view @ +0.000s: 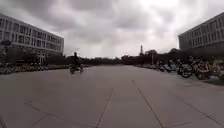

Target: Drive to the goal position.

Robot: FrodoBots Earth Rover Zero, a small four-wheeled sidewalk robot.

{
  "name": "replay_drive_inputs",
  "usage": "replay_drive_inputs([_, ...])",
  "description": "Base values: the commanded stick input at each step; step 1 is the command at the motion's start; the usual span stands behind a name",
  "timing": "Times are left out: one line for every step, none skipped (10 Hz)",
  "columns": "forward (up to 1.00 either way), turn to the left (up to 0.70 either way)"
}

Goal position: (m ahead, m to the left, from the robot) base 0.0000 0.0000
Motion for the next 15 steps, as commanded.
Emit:
replay_drive_inputs([0.05,0.0])
replay_drive_inputs([0.05,0.0])
replay_drive_inputs([0.05,0.0])
replay_drive_inputs([0.05,0.0])
replay_drive_inputs([0.05,0.0])
replay_drive_inputs([0.05,0.0])
replay_drive_inputs([0.05,0.0])
replay_drive_inputs([0.05,0.0])
replay_drive_inputs([0.05,0.0])
replay_drive_inputs([0.05,0.0])
replay_drive_inputs([0.05,0.0])
replay_drive_inputs([0.05,0.0])
replay_drive_inputs([0.05,0.0])
replay_drive_inputs([0.05,0.0])
replay_drive_inputs([0.05,0.0])
